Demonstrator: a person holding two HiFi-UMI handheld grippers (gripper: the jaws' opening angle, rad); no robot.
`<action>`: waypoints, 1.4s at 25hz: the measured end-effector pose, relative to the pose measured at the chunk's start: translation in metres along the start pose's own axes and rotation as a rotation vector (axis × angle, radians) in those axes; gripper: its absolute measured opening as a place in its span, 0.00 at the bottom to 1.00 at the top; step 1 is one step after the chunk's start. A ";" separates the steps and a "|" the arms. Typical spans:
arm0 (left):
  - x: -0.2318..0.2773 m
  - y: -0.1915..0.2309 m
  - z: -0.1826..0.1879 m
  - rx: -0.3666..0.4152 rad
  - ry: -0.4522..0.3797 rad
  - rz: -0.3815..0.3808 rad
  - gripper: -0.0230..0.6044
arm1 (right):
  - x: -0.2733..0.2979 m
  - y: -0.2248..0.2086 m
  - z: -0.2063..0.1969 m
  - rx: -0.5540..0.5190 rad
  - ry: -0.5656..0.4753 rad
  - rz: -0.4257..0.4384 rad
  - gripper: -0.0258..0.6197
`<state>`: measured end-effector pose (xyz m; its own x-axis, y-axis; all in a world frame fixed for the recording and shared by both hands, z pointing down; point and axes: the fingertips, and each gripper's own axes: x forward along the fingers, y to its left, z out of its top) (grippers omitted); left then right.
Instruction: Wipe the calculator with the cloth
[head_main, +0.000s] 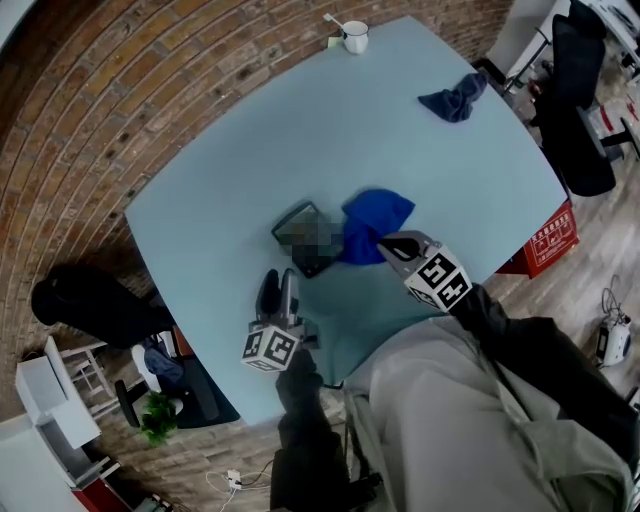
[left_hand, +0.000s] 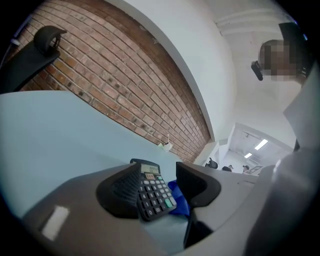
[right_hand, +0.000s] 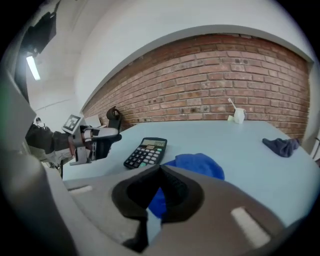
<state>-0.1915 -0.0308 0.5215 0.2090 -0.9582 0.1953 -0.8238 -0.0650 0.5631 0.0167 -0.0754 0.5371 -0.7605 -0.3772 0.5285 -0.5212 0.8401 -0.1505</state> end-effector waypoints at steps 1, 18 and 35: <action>0.011 0.007 0.006 0.021 0.016 -0.004 0.39 | 0.004 -0.006 0.003 0.003 -0.008 -0.001 0.04; 0.133 0.045 -0.018 0.448 0.369 -0.099 0.50 | 0.078 -0.062 -0.015 -0.149 0.228 -0.079 0.41; 0.102 0.010 -0.009 -0.152 0.114 -0.202 0.11 | 0.083 -0.054 -0.010 -0.006 0.062 -0.076 0.14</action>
<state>-0.1737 -0.1263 0.5544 0.4259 -0.8921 0.1506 -0.6725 -0.2008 0.7124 -0.0150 -0.1484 0.5974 -0.6937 -0.4149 0.5888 -0.5739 0.8124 -0.1036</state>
